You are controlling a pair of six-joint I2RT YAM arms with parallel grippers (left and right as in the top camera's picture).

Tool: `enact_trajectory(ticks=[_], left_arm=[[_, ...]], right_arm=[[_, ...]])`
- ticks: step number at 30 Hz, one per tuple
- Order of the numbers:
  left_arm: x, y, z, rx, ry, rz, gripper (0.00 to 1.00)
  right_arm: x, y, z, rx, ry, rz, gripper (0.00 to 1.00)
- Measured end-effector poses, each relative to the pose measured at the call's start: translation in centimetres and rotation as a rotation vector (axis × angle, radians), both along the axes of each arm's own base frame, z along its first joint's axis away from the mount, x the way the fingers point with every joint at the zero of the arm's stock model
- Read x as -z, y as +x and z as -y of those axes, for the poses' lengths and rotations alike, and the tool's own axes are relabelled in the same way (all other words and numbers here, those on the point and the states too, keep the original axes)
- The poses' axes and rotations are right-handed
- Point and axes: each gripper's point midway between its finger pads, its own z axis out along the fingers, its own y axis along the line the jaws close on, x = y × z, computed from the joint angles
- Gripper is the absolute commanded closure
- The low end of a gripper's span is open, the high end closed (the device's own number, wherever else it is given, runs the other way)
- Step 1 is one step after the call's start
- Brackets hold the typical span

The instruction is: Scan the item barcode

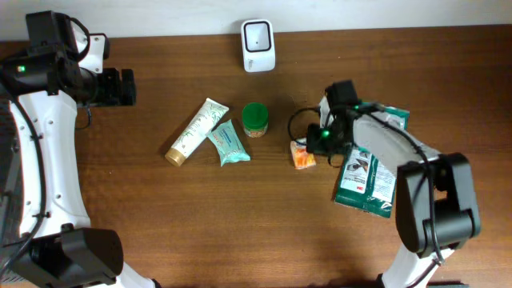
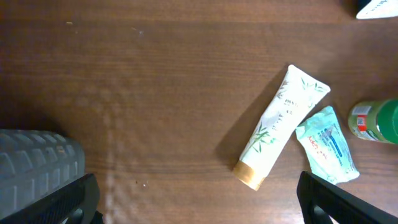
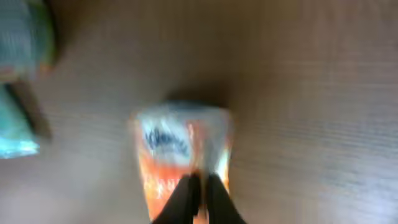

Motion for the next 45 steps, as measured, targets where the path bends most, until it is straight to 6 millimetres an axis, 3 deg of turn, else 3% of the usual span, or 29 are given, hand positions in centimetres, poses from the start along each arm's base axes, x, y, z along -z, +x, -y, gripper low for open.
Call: enact_trajectory(ticks=[1, 27, 31, 32, 33, 35, 36, 37, 38, 39, 41, 45], left_arm=[[0.0, 0.0, 0.0, 0.000, 0.000, -0.001, 0.01], [0.0, 0.0, 0.0, 0.000, 0.000, -0.001, 0.01], [0.0, 0.0, 0.0, 0.000, 0.000, -0.001, 0.01], [0.0, 0.0, 0.0, 0.000, -0.001, -0.001, 0.01], [0.0, 0.0, 0.0, 0.000, 0.000, -0.001, 0.01], [0.0, 0.0, 0.0, 0.000, 0.000, 0.000, 0.01], [0.0, 0.0, 0.0, 0.000, 0.000, 0.000, 0.01], [0.0, 0.0, 0.0, 0.000, 0.000, -0.001, 0.01], [0.0, 0.0, 0.0, 0.000, 0.000, 0.000, 0.01], [0.0, 0.0, 0.0, 0.000, 0.000, 0.000, 0.01], [0.0, 0.0, 0.0, 0.000, 0.000, -0.001, 0.01], [0.0, 0.0, 0.0, 0.000, 0.000, -0.001, 0.01]], right_arm=[[0.9, 0.0, -0.1, 0.030, 0.022, 0.021, 0.96], [0.9, 0.0, -0.1, 0.077, 0.044, 0.028, 0.96], [0.3, -1.1, -1.5, 0.033, 0.181, -0.014, 0.96], [-0.5, -1.3, -1.8, 0.020, 0.258, -0.021, 0.96], [-3.5, -0.9, -1.0, 0.019, 0.375, 0.026, 0.96], [-12.1, -0.3, 0.4, -0.018, 0.601, 0.210, 0.96], [-16.0, -0.8, 0.9, -0.049, 0.687, 0.292, 0.90], [-17.3, -1.1, 1.2, -0.062, 0.705, 0.324, 0.70], [-16.7, -1.5, 1.3, -0.041, 0.666, 0.295, 0.46], [-14.4, -1.8, 1.2, -0.022, 0.557, 0.243, 0.36], [-10.1, -2.0, -0.7, -0.060, 0.333, 0.190, 0.37], [-3.7, -2.6, -3.2, -0.077, 0.123, 0.083, 0.39]])
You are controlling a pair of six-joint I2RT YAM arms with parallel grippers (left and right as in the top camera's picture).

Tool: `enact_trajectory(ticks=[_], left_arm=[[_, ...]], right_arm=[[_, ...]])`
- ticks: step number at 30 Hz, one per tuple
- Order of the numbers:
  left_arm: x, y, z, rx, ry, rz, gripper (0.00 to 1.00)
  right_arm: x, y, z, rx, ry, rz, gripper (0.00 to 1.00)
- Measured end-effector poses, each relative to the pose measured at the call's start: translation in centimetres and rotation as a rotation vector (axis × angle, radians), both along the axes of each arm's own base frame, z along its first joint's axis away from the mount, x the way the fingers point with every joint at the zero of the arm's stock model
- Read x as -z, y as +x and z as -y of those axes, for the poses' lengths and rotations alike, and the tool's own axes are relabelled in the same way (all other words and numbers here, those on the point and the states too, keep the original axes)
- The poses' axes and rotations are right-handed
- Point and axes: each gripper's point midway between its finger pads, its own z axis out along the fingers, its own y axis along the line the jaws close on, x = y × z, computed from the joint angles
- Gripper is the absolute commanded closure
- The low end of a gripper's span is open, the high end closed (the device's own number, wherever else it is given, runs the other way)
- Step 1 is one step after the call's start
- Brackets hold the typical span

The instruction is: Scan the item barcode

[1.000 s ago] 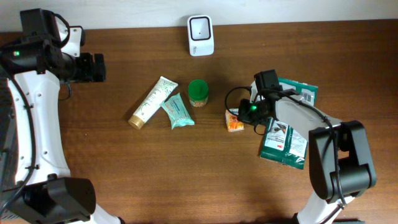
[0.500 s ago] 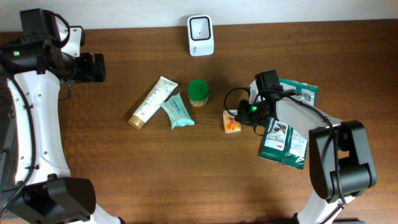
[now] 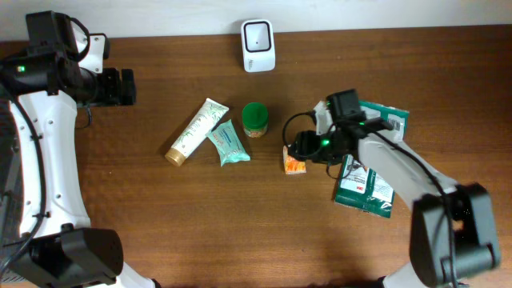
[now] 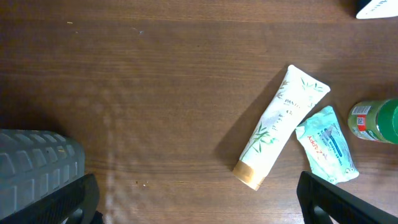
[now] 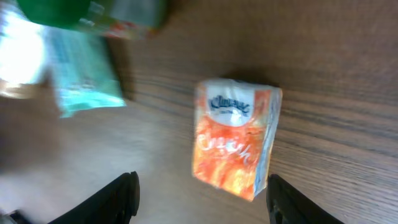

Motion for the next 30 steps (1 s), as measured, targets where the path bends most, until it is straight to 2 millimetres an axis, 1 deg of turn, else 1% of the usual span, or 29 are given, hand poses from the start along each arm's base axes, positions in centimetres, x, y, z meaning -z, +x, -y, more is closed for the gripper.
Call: enact_trajectory(ticks=[1, 2, 3, 5, 6, 9, 11, 12, 13, 14, 15, 16, 17, 18, 20, 22, 24, 26, 27, 28, 29, 30], left_arm=[[0.0, 0.0, 0.0, 0.000, 0.000, 0.000, 0.01], [0.0, 0.0, 0.0, 0.000, 0.000, 0.000, 0.01], [0.0, 0.0, 0.0, 0.000, 0.000, 0.000, 0.01], [0.0, 0.0, 0.0, 0.000, 0.000, 0.000, 0.01], [0.0, 0.0, 0.0, 0.000, 0.000, 0.000, 0.01], [0.0, 0.0, 0.0, 0.000, 0.000, 0.000, 0.01], [0.0, 0.0, 0.0, 0.000, 0.000, 0.000, 0.01], [0.0, 0.0, 0.0, 0.000, 0.000, 0.000, 0.01], [0.0, 0.0, 0.0, 0.000, 0.000, 0.000, 0.01], [0.0, 0.0, 0.0, 0.000, 0.000, 0.000, 0.01], [0.0, 0.0, 0.0, 0.000, 0.000, 0.000, 0.01], [0.0, 0.0, 0.0, 0.000, 0.000, 0.000, 0.01], [0.0, 0.0, 0.0, 0.000, 0.000, -0.001, 0.01], [0.0, 0.0, 0.0, 0.000, 0.000, 0.000, 0.01], [0.0, 0.0, 0.0, 0.000, 0.000, 0.000, 0.01], [0.0, 0.0, 0.0, 0.000, 0.001, 0.000, 0.01], [0.0, 0.0, 0.0, 0.000, 0.000, 0.000, 0.01], [0.0, 0.0, 0.0, 0.000, 0.000, 0.000, 0.01], [0.0, 0.0, 0.0, 0.000, 0.000, 0.000, 0.01], [0.0, 0.0, 0.0, 0.000, 0.000, 0.000, 0.01], [0.0, 0.0, 0.0, 0.000, 0.000, 0.000, 0.01], [0.0, 0.0, 0.0, 0.000, 0.000, 0.000, 0.01]], right_arm=[[2.3, -0.3, -0.1, 0.009, -0.040, -0.051, 0.43], [3.6, -0.4, -0.2, 0.012, -0.057, -0.071, 0.46], [4.4, -0.4, -0.1, 0.024, -0.064, -0.092, 0.56], [4.6, -0.4, -0.1, 0.035, -0.067, -0.101, 0.95], [4.9, -0.4, 0.0, 0.044, -0.071, -0.110, 0.96], [4.8, -0.3, -0.1, 0.044, -0.062, -0.111, 0.96], [4.3, -0.8, -1.1, -0.018, 0.006, -0.112, 0.96], [3.3, -1.1, -2.0, -0.064, 0.083, -0.112, 0.96], [0.6, -1.2, -3.1, -0.121, 0.211, -0.074, 0.96], [-2.5, -1.0, -3.3, -0.146, 0.321, -0.024, 0.96], [-8.0, -0.3, -2.2, -0.161, 0.467, 0.097, 0.96], [-11.9, -0.1, -1.1, -0.172, 0.560, 0.190, 0.96], [-15.1, -0.4, -0.5, -0.198, 0.650, 0.253, 0.96], [-17.3, -1.2, -0.6, -0.238, 0.733, 0.281, 0.96], [-19.6, -2.0, -1.1, -0.297, 0.851, 0.284, 0.96], [-21.4, -2.0, -1.3, -0.319, 0.922, 0.267, 0.96], [-23.5, -2.6, -1.3, -0.321, 0.928, 0.280, 0.96], [-26.5, -3.6, -1.2, -0.325, 0.888, 0.374, 0.96], [-26.7, -3.4, -1.2, -0.305, 0.861, 0.396, 0.96], [-25.8, -2.7, -1.6, -0.257, 0.815, 0.385, 0.96], [-24.1, -2.2, -2.3, -0.203, 0.748, 0.348, 0.96], [-21.8, -1.7, -3.4, -0.158, 0.649, 0.316, 0.96]])
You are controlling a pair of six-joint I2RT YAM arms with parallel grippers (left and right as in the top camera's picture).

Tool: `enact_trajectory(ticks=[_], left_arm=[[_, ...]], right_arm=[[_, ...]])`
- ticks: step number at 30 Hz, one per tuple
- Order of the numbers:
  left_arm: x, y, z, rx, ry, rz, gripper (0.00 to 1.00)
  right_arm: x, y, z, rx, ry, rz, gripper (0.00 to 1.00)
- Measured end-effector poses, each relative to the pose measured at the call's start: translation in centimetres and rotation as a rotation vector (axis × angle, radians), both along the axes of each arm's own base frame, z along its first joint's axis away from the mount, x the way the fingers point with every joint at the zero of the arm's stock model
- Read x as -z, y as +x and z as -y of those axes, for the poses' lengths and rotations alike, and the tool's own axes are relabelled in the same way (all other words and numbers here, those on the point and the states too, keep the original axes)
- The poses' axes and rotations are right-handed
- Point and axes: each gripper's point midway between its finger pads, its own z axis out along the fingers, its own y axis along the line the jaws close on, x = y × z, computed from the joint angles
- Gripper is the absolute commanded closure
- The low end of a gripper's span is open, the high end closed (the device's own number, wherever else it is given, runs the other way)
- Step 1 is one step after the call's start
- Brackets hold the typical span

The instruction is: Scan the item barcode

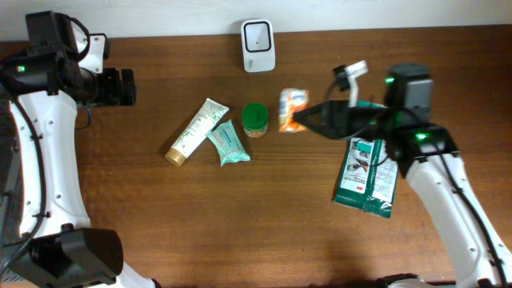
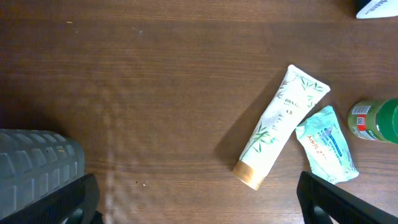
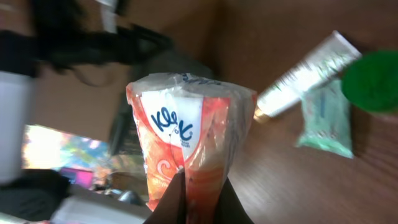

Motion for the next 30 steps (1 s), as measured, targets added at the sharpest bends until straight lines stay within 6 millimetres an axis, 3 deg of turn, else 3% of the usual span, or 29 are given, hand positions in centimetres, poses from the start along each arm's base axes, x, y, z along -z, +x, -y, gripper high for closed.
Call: enact_trajectory(ticks=[2, 3, 5, 6, 7, 8, 9, 10, 13, 15, 19, 26, 29, 30], left_arm=[[0.0, 0.0, 0.0, 0.000, -0.001, -0.001, 0.01], [0.0, 0.0, 0.0, 0.000, 0.000, -0.002, 0.01], [0.0, 0.0, 0.0, -0.001, 0.002, 0.002, 0.01], [0.0, 0.0, 0.0, 0.000, -0.001, -0.001, 0.01], [0.0, -0.1, 0.0, 0.000, -0.001, -0.002, 0.01], [0.0, -0.1, 0.0, 0.000, -0.001, -0.006, 0.01], [0.0, -0.1, 0.0, 0.000, -0.001, -0.004, 0.01], [0.0, -0.1, 0.0, 0.000, 0.000, -0.003, 0.01], [0.0, 0.0, 0.0, 0.000, 0.000, 0.000, 0.01], [0.0, -0.1, 0.0, 0.000, 0.000, -0.002, 0.01], [0.0, 0.0, 0.0, 0.000, 0.000, 0.000, 0.01], [0.0, 0.0, 0.0, 0.000, 0.000, 0.000, 0.01], [0.0, 0.0, 0.0, 0.000, 0.000, 0.000, 0.01], [0.0, 0.0, 0.0, 0.000, 0.000, 0.000, 0.01]], right_arm=[[3.9, 0.4, -1.1, 0.047, -0.195, -0.070, 0.96], [5.1, 2.4, -0.7, 0.075, -0.367, -0.093, 0.96], [4.1, 5.0, 0.1, 0.096, -0.534, -0.086, 0.96], [1.8, 10.6, -0.9, 0.142, -0.648, 0.075, 0.96], [1.4, 13.4, -1.5, 0.171, -0.709, 0.157, 0.96], [1.0, 19.2, -2.7, 0.227, -0.821, 0.386, 0.96], [2.3, 22.5, -3.1, 0.271, -0.928, 0.499, 0.96], [5.1, 25.8, -2.8, 0.323, -1.089, 0.597, 0.96], [10.9, 31.3, -2.5, 0.353, -1.402, 0.822, 0.96], [10.4, 33.0, -2.6, 0.337, -1.515, 0.977, 0.96], [10.2, 33.2, -2.9, 0.189, -1.627, 1.090, 0.96], [10.9, 33.0, -3.0, 0.145, -1.634, 1.082, 0.96], [12.8, 32.0, -3.6, 0.112, -1.519, 0.995, 0.96], [13.0, 30.8, -3.8, 0.073, -1.446, 0.932, 0.96]])
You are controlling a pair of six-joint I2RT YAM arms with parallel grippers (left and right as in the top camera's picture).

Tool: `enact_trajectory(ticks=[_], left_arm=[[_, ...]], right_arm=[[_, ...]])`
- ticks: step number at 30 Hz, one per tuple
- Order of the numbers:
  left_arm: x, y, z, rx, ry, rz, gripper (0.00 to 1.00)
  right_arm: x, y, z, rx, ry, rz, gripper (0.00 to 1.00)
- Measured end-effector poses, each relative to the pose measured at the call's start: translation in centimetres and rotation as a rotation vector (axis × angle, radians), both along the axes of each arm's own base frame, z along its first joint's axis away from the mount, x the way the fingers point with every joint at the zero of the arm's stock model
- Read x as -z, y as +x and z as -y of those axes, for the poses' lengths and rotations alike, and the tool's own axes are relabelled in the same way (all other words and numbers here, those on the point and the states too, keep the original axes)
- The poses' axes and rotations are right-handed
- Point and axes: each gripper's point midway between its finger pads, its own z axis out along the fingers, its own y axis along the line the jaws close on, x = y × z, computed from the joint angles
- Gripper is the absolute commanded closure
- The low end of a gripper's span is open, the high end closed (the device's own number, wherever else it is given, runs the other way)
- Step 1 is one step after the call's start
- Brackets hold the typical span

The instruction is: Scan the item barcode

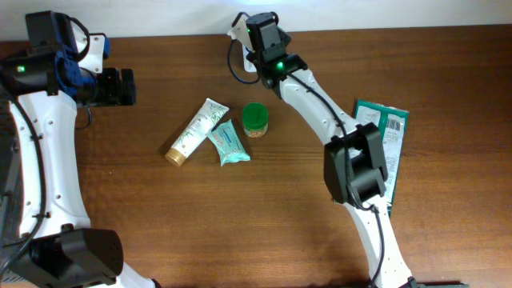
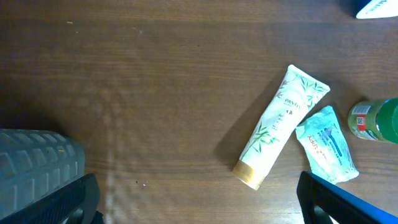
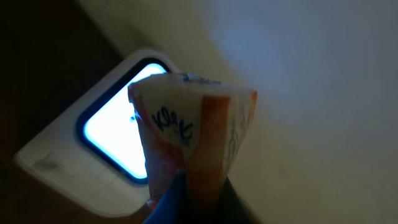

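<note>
An orange and white Kleenex tissue pack (image 3: 193,137) fills the middle of the right wrist view, with my right gripper (image 3: 196,196) shut on its lower end. Just behind it is the white barcode scanner (image 3: 74,168), its window lit bright. Overhead, my right gripper (image 1: 262,34) reaches to the table's far edge and covers the scanner. There the pack is hidden. My left gripper (image 2: 196,208) hangs open over bare wood at the far left (image 1: 120,86), holding nothing.
A white and green tube (image 1: 192,132), a teal wipes pack (image 1: 228,144) and a green-lidded jar (image 1: 255,118) lie mid-table. Green packets (image 1: 384,132) sit at the right. The wall runs just behind the scanner.
My right gripper has moved with the tissue pack from mid-air right of the jar to the scanner at the far edge. The pack now faces the lit window. The left arm stayed put.
The tissue pack lay on the table right of the jar with my right gripper shut just short of it. Then the gripper stood open around it. Then the pack was held up in the air, and now it is in front of the scanner.
</note>
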Motion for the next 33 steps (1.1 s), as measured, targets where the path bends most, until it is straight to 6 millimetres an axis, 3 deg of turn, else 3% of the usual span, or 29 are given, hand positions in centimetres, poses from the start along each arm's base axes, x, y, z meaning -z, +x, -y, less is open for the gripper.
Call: enact_trajectory(ticks=[2, 3, 4, 5, 6, 8, 10, 12, 13, 14, 16, 18, 19, 20, 21, 23, 24, 25, 27, 28, 30, 31, 32, 33], left_arm=[[0.0, 0.0, 0.0, 0.000, 0.001, 0.001, 0.01], [0.0, 0.0, 0.0, 0.000, 0.000, 0.001, 0.01], [0.0, 0.0, 0.0, 0.000, 0.001, 0.000, 0.01], [0.0, 0.0, 0.0, 0.000, 0.000, -0.001, 0.01], [0.0, 0.0, 0.0, 0.000, 0.000, 0.002, 0.01], [0.0, 0.0, 0.0, 0.000, 0.000, 0.000, 0.01], [0.0, 0.0, 0.0, 0.000, 0.000, 0.000, 0.01], [0.0, 0.0, 0.0, 0.000, 0.000, -0.001, 0.01], [0.0, 0.0, 0.0, 0.000, 0.000, 0.001, 0.01], [0.0, 0.0, 0.0, 0.000, 0.000, 0.001, 0.01], [0.0, 0.0, 0.0, 0.000, 0.000, 0.000, 0.01], [0.0, 0.0, 0.0, 0.000, 0.001, 0.002, 0.01], [0.0, 0.0, 0.0, 0.000, 0.000, 0.000, 0.01], [0.0, 0.0, 0.0, 0.000, 0.000, 0.001, 0.01], [0.0, 0.0, 0.0, 0.000, 0.000, 0.001, 0.01], [0.0, 0.0, 0.0, 0.000, 0.000, 0.002, 0.01], [0.0, 0.0, 0.0, 0.000, 0.000, 0.001, 0.01], [0.0, 0.0, 0.0, 0.000, 0.000, 0.001, 0.01], [0.0, 0.0, 0.0, 0.000, 0.001, 0.001, 0.01], [0.0, 0.0, 0.0, 0.000, 0.000, 0.003, 0.01], [0.0, 0.0, 0.0, 0.000, 0.001, 0.002, 0.01], [0.0, 0.0, 0.0, 0.000, 0.001, 0.001, 0.01], [0.0, 0.0, 0.0, 0.000, 0.001, 0.001, 0.01], [0.0, 0.0, 0.0, 0.000, 0.001, 0.001, 0.01]], right_arm=[[-2.3, -2.6, -0.2, 0.002, 0.190, -0.118, 0.96], [-6.6, -3.8, 0.1, 0.015, 0.347, -0.123, 0.96], [-9.4, -6.3, 1.3, 0.055, 0.459, -0.200, 0.96], [-13.6, -8.9, 3.2, 0.102, 0.597, -0.242, 0.96], [-15.6, -11.5, 5.1, 0.150, 0.651, -0.299, 0.96], [-15.9, -17.5, 9.4, 0.292, 0.671, -0.478, 0.96], [-13.2, -22.3, 13.5, 0.485, 0.646, -0.683, 0.96], [-10.4, -23.9, 16.9, 0.658, 0.635, -0.772, 0.96], [-8.0, -24.4, 18.8, 0.757, 0.622, -0.821, 0.96], [-3.7, -24.5, 21.2, 0.869, 0.621, -0.867, 0.96], [2.3, -26.1, 23.1, 0.986, 0.598, -0.958, 0.95], [6.3, -27.1, 24.4, 1.048, 0.610, -0.976, 0.50], [7.4, -28.2, 25.0, 1.083, 0.605, -1.007, 0.37], [7.6, -28.5, 25.6, 1.099, 0.608, -1.008, 0.33], [7.5, -28.6, 25.7, 1.070, 0.596, -1.019, 0.20], [6.0, -27.6, 24.9, 0.966, 0.584, -1.018, 0.14], [4.9, -26.6, 24.2, 0.918, 0.580, -0.993, 0.02], [1.2, -22.9, 20.1, 0.762, 0.587, -0.875, 0.02], [-0.7, -20.3, 14.9, 0.602, 0.605, -0.781, 0.02], [-2.4, -17.7, 8.9, 0.421, 0.642, -0.671, 0.01], [-4.4, -17.6, 0.2, 0.205, 0.678, -0.599, 0.04], [-4.8, -17.9, -1.9, 0.176, 0.699, -0.590, 0.07], [-4.7, -17.4, -2.4, 0.207, 0.726, -0.572, 0.07], [-3.2, -16.6, -2.3, 0.294, 0.757, -0.570, 0.07]])
